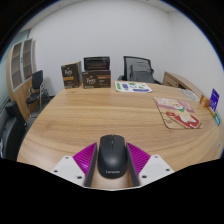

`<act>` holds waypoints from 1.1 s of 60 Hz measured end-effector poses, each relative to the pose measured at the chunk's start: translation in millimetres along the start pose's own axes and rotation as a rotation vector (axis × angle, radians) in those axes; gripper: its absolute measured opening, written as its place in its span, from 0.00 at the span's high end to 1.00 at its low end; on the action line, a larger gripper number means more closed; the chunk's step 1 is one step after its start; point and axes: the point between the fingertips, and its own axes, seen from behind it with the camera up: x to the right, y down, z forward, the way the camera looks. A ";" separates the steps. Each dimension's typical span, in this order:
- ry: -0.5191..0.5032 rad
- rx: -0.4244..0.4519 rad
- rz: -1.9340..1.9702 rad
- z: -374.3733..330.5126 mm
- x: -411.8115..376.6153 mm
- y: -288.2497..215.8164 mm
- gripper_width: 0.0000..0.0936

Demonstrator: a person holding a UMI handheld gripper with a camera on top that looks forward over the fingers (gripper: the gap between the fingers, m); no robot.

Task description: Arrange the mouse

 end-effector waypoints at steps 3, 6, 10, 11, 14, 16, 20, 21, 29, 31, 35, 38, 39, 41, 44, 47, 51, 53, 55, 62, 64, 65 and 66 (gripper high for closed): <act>0.005 0.003 0.009 0.8 0.6 0.3 0.46; 0.010 0.005 0.004 1.5 1.6 0.3 0.49; 0.015 0.002 0.015 1.5 3.0 0.5 0.55; 0.017 0.000 0.019 1.3 3.2 0.5 0.57; 0.025 -0.006 0.032 0.5 4.4 0.0 0.63; 0.030 -0.010 0.040 0.4 4.1 0.1 0.65; 0.042 -0.014 0.034 -0.7 4.7 -1.8 0.68; 0.039 -0.017 0.039 -1.3 3.1 -1.9 0.68; 0.007 -0.027 0.060 -17.3 -0.9 -16.2 0.69; 0.012 -0.012 0.072 -23.8 3.2 -28.5 0.69; 0.010 0.030 0.077 -35.0 15.5 -62.0 0.69; 0.015 0.074 0.085 -40.2 31.4 -94.2 0.69; 0.018 0.088 0.086 -41.2 38.0 -105.0 0.69; 0.035 0.116 0.095 -41.7 54.4 -128.0 0.69; 0.077 0.159 0.095 -40.5 86.3 -159.2 0.69; 0.123 0.192 0.094 -35.9 121.1 -185.0 0.69; 0.176 0.210 0.110 -23.8 166.1 -206.6 0.69; 0.207 0.218 0.106 -16.4 188.0 -213.0 0.69; 0.239 0.227 0.096 -9.9 212.0 -217.2 0.68; 0.296 0.238 0.083 24.1 267.8 -213.9 0.68; 0.299 0.221 0.088 35.2 279.0 -206.6 0.68; 0.302 0.214 0.089 40.8 283.9 -202.4 0.68; 0.305 0.206 0.087 46.2 288.5 -198.0 0.68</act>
